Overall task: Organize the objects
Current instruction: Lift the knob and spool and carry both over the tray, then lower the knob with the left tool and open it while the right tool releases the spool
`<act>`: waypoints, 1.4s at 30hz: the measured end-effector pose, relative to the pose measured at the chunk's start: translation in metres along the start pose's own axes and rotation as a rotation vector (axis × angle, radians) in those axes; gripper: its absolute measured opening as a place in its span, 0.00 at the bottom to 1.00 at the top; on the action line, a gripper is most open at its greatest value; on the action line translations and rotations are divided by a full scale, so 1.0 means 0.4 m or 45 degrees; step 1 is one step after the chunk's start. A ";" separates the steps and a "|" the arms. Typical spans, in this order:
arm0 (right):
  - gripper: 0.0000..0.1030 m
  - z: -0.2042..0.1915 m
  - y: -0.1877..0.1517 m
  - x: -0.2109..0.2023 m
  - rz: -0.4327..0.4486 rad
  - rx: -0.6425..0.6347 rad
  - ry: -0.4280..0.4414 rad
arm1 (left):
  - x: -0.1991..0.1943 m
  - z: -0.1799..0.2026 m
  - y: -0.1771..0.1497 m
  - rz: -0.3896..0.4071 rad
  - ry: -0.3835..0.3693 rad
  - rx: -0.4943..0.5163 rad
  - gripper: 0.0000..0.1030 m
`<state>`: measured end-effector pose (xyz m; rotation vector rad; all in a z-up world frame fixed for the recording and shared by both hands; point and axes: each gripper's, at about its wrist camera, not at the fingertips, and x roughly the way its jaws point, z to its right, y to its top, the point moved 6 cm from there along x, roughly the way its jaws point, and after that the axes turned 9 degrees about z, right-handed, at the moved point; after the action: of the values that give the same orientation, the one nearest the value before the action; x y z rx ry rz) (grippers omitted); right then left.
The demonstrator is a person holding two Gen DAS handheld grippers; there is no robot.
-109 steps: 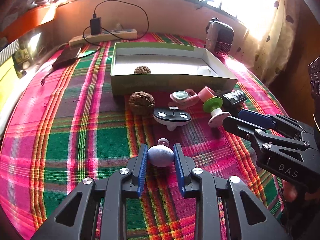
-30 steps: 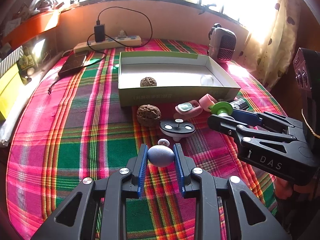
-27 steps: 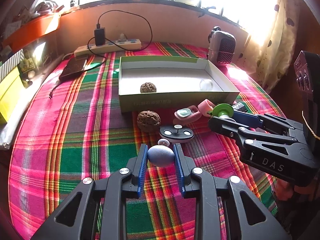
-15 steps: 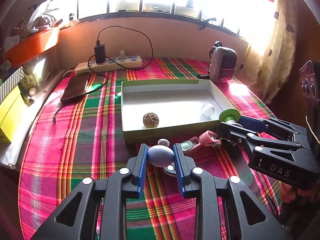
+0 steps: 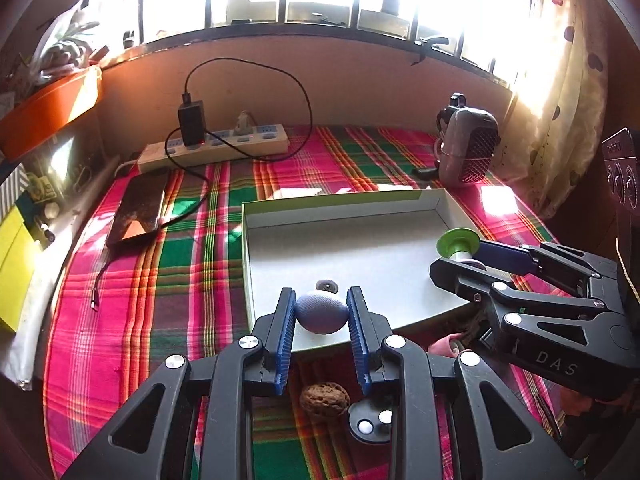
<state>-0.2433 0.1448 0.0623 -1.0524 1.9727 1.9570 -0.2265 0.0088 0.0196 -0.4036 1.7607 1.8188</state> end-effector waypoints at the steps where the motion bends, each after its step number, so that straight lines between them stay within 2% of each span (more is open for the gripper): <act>1: 0.44 0.004 0.001 0.011 -0.008 0.005 -0.001 | 0.012 -0.004 0.003 -0.009 0.004 -0.005 0.23; 16: 0.44 0.020 -0.019 0.130 -0.120 -0.006 0.002 | 0.147 -0.029 0.025 -0.092 0.039 -0.001 0.23; 42: 0.44 0.016 -0.036 0.169 -0.157 -0.036 -0.021 | 0.203 -0.026 -0.006 -0.162 0.052 0.018 0.23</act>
<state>-0.2870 0.1285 0.0111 -1.1322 1.8306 1.9282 -0.2912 0.0136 -0.0302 -0.5388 1.7330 1.7194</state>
